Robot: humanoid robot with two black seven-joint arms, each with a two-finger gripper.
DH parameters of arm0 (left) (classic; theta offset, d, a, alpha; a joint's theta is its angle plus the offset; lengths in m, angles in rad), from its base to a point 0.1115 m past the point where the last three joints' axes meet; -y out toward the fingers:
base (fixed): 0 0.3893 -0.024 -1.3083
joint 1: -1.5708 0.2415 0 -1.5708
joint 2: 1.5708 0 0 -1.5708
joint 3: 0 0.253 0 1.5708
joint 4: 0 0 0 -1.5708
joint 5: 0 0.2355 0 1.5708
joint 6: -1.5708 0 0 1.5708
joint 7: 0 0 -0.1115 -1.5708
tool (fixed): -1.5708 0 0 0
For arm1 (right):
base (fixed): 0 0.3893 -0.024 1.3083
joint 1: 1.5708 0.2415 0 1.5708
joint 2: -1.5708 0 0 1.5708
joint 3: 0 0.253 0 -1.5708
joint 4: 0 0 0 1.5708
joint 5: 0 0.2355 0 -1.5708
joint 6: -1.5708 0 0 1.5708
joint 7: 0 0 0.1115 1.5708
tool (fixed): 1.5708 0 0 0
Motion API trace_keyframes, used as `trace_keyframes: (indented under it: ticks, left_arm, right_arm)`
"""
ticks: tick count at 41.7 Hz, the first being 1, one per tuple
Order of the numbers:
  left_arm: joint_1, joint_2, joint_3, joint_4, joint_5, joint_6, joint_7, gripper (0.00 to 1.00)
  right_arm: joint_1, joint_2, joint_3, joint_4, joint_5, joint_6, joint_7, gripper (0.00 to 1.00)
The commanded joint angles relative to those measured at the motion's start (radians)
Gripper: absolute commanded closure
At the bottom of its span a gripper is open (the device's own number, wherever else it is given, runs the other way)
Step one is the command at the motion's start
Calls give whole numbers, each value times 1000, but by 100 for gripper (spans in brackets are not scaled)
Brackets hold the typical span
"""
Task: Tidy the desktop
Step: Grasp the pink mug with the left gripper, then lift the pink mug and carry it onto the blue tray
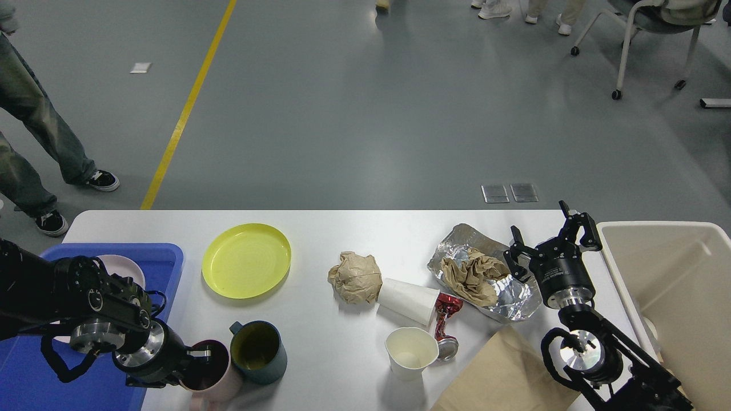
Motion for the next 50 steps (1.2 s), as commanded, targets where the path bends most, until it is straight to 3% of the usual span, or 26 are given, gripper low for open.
trace_keyframes:
  ticks: [1,13,18,19,25,28,34,36,40,50]
  left_arm:
    - [-3,2,4,-6,-7,0,6,100]
    - [-36,31,33,-39,-16,-16,7,100]
    - [-187,72,116,-87,-14,-152,6,100]
    - [-249,74,154,-95,-16,-210,6,100]
    - [-510,104,272,-159,-16,-384,-3,100]
    - [-647,104,315,-202,-16,-428,-2,100]
    - [-888,72,366,-265,-16,-543,-3,100]
    - [-1007,49,380,-276,-18,-624,-8,100]
    - [-1128,45,388,-277,-18,-729,-16,100]
    - [-1141,21,392,-271,-19,-747,-17,100]
  right_arm:
    - [0,0,0,0,0,0,0,0]
    - [0,0,0,0,0,0,0,0]
    - [0,0,0,0,0,0,0,0]
    - [0,0,0,0,0,0,0,0]
    - [0,0,0,0,0,0,0,0]
    - [0,0,0,0,0,0,0,0]
    - [0,0,0,0,0,0,0,0]
    - [0,0,0,0,0,0,0,0]
    - [0,0,0,0,0,0,0,0]
    - [0,0,0,0,0,0,0,0]
